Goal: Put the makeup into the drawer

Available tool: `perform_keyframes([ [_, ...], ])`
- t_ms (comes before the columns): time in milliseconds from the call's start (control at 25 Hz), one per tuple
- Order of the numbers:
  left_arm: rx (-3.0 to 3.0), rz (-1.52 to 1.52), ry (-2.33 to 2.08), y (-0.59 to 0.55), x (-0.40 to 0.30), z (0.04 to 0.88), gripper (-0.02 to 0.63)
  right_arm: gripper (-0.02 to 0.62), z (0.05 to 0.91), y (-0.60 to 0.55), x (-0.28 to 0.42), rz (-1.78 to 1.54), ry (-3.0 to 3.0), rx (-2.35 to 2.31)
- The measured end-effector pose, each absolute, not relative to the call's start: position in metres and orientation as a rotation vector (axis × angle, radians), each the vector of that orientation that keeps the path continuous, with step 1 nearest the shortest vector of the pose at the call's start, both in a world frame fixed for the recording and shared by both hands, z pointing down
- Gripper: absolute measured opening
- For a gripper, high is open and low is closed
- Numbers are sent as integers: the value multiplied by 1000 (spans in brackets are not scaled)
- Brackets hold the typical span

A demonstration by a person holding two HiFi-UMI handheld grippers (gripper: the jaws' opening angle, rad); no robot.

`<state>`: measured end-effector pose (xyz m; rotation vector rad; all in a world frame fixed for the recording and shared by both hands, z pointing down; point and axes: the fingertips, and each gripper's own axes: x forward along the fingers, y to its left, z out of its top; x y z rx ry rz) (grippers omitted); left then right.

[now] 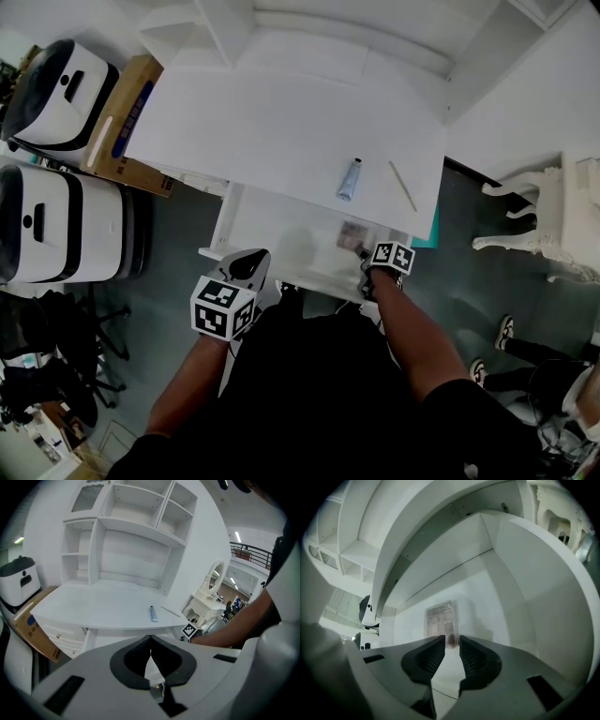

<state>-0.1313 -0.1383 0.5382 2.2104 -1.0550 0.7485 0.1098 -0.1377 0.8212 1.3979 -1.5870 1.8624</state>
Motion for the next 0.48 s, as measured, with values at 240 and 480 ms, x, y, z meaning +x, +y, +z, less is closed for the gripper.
perform_keyframes([
  [240,2207,743,-1088,-142,-144,535,11,98,821,-137,106,1849,-1585,1398],
  [480,2256,718,-1040,-148,-130,532,11,98,805,-141,110,1821,-1619,1413],
])
